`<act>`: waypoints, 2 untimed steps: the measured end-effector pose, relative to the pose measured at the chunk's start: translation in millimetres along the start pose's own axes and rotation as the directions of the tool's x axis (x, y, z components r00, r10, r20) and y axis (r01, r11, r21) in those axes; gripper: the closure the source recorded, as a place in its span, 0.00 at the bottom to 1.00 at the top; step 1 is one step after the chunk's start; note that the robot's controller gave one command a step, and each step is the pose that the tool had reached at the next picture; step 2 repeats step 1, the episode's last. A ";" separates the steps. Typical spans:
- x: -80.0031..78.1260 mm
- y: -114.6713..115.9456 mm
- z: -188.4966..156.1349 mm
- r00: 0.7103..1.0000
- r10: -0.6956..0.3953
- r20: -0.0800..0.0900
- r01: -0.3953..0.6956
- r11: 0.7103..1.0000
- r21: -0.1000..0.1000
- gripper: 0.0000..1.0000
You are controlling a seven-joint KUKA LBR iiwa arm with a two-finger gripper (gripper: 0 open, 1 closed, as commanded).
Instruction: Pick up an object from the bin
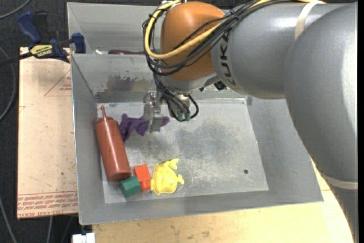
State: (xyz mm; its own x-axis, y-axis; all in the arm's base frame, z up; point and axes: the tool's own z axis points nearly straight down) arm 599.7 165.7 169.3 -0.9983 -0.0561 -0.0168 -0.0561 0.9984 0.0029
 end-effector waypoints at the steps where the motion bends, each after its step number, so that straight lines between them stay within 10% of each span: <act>1: -0.7 1.3 -46.5 0.999 0.034 -0.013 -0.034 0.999 0.003 1.00; 2: -0.7 1.3 -46.5 0.999 0.034 -0.013 -0.034 0.999 0.003 1.00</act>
Offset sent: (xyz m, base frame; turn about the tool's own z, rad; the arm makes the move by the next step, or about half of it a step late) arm 0.0096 0.0065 0.1022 -0.0023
